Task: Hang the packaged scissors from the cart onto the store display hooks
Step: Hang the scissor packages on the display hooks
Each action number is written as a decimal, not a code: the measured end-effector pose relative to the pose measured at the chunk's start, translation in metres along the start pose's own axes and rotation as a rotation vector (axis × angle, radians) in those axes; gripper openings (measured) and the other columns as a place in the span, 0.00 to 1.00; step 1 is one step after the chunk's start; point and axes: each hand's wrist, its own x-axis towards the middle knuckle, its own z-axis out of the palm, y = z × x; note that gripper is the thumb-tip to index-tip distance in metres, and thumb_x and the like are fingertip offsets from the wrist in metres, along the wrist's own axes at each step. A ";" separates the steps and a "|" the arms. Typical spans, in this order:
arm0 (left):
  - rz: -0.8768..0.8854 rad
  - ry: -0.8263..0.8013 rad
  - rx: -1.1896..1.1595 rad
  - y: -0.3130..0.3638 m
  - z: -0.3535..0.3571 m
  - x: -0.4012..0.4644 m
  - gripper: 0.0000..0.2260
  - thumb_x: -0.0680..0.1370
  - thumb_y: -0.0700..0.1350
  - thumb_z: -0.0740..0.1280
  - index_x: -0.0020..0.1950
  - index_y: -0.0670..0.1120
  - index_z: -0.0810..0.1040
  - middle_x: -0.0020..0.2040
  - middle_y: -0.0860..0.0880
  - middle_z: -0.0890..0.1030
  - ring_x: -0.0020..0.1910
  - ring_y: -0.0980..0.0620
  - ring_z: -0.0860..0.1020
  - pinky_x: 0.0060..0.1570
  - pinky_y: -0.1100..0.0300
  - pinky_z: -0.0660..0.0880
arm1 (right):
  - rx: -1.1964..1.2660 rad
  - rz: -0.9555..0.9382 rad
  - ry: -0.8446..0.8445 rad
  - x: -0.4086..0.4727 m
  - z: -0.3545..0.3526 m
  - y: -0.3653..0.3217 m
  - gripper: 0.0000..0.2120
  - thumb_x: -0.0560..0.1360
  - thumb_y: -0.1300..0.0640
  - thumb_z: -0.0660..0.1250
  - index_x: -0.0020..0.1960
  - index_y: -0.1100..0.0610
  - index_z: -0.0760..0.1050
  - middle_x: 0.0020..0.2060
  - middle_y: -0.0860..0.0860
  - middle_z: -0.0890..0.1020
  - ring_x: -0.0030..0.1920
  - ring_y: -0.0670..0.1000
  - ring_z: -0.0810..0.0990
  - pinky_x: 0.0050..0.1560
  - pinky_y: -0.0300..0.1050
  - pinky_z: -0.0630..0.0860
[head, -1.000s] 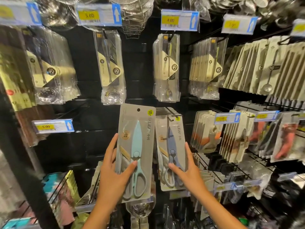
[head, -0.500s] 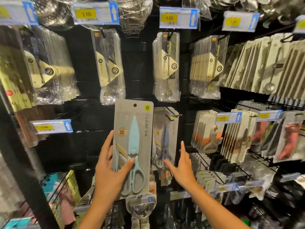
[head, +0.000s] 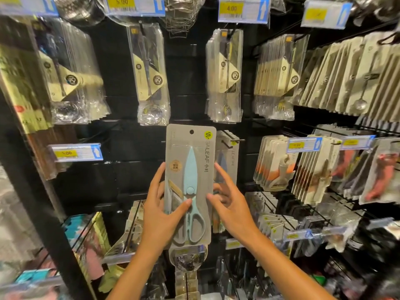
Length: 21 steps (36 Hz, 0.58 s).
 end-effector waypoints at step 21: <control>-0.170 -0.427 0.138 -0.026 0.050 0.012 0.54 0.71 0.44 0.80 0.77 0.74 0.43 0.78 0.61 0.64 0.70 0.57 0.74 0.63 0.52 0.78 | -0.076 0.175 0.149 -0.035 -0.051 0.040 0.33 0.81 0.62 0.66 0.77 0.37 0.59 0.52 0.48 0.85 0.52 0.50 0.86 0.54 0.50 0.83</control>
